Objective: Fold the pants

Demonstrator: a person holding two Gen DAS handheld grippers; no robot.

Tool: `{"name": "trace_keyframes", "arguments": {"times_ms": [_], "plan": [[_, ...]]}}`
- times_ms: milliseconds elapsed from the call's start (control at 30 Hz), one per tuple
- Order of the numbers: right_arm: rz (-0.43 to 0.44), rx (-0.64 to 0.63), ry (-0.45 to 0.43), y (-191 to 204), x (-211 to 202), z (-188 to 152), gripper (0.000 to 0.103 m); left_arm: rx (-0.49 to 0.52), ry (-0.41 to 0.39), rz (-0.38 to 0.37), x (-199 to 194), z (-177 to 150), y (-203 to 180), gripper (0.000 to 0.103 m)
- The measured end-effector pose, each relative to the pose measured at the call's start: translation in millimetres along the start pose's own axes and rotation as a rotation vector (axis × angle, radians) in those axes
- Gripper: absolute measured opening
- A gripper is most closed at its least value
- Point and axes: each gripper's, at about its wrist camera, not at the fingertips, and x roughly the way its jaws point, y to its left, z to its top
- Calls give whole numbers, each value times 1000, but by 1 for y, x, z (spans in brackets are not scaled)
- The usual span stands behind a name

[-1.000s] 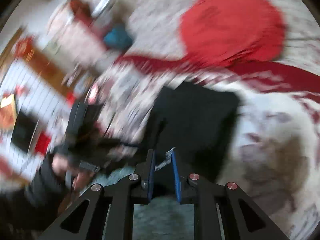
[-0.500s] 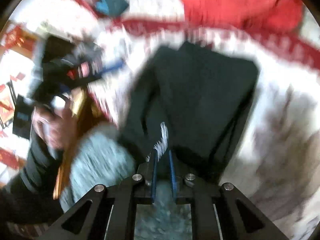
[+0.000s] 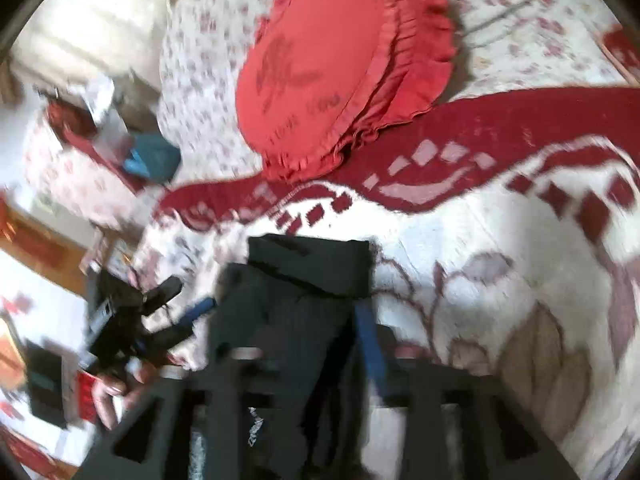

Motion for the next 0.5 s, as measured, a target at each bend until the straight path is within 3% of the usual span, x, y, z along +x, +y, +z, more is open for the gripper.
{"name": "trace_keyframes", "arguments": {"times_ms": [33, 100, 200, 267, 333, 433, 467, 500], "plan": [[35, 19, 6, 2, -1, -6, 58, -25, 22, -9, 0, -3, 6, 74], [99, 54, 72, 4, 9, -18, 58, -58, 74, 7, 6, -5, 13, 74], [71, 77, 159, 1, 33, -34, 59, -50, 100, 71, 9, -5, 13, 75], [90, 50, 129, 1, 35, -37, 59, -23, 133, 107, 17, -5, 13, 78], [121, 18, 122, 5, 38, -37, 59, -48, 190, 89, 25, -6, 23, 80], [139, -59, 131, 12, 48, -34, 54, -63, 173, 52, 26, -3, 26, 82], [148, -65, 131, 10, 50, -34, 49, -60, 167, 53, 26, -4, 26, 82], [158, -76, 126, 9, 50, -33, 46, -49, 158, 59, 26, -3, 23, 68]]}}
